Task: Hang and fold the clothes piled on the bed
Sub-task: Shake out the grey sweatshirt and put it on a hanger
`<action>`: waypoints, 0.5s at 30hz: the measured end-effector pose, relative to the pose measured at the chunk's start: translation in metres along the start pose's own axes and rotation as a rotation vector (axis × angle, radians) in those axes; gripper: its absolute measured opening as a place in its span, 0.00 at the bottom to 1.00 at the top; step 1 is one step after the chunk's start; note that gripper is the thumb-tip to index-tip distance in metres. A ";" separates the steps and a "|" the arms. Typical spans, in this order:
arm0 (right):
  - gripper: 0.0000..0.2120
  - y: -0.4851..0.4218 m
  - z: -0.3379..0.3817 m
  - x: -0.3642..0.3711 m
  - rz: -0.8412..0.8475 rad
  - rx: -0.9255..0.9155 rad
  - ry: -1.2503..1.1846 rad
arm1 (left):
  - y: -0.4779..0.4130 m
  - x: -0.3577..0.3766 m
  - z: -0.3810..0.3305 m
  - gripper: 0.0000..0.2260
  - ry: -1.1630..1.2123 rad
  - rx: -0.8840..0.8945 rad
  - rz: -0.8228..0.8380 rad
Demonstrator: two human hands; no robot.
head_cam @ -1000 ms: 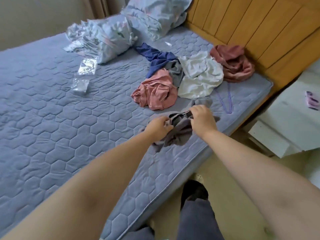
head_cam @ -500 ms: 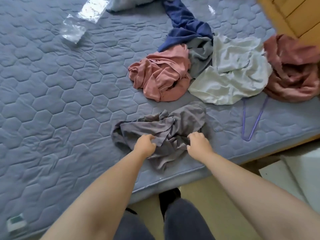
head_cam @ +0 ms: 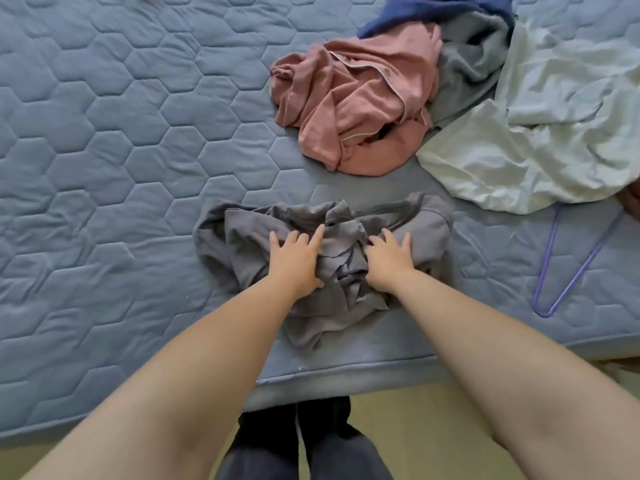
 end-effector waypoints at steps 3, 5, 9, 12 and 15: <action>0.14 0.013 -0.002 0.011 -0.167 -0.078 0.070 | 0.010 -0.003 0.001 0.24 -0.120 0.118 -0.111; 0.12 0.024 -0.011 0.002 -0.274 -0.113 0.022 | 0.030 -0.015 -0.002 0.12 -0.173 0.326 -0.300; 0.11 0.033 -0.061 -0.041 -0.384 0.134 -0.278 | 0.084 -0.032 0.008 0.09 -0.255 0.621 -0.451; 0.11 0.036 -0.109 -0.067 -0.418 0.476 -0.594 | 0.112 -0.032 0.047 0.13 -0.395 0.591 -0.343; 0.12 0.037 -0.129 -0.073 -0.386 0.686 -0.759 | 0.126 -0.023 0.093 0.08 -0.412 0.354 -0.018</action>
Point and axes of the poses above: each hand's wrist, its own y-axis away from the middle knuckle, its own x-axis out of the palm, z = x × y, the point moved 7 cm from there along -y, towards the middle knuckle, and after that the axes turned 13 degrees about x, right-handed, at the moved point
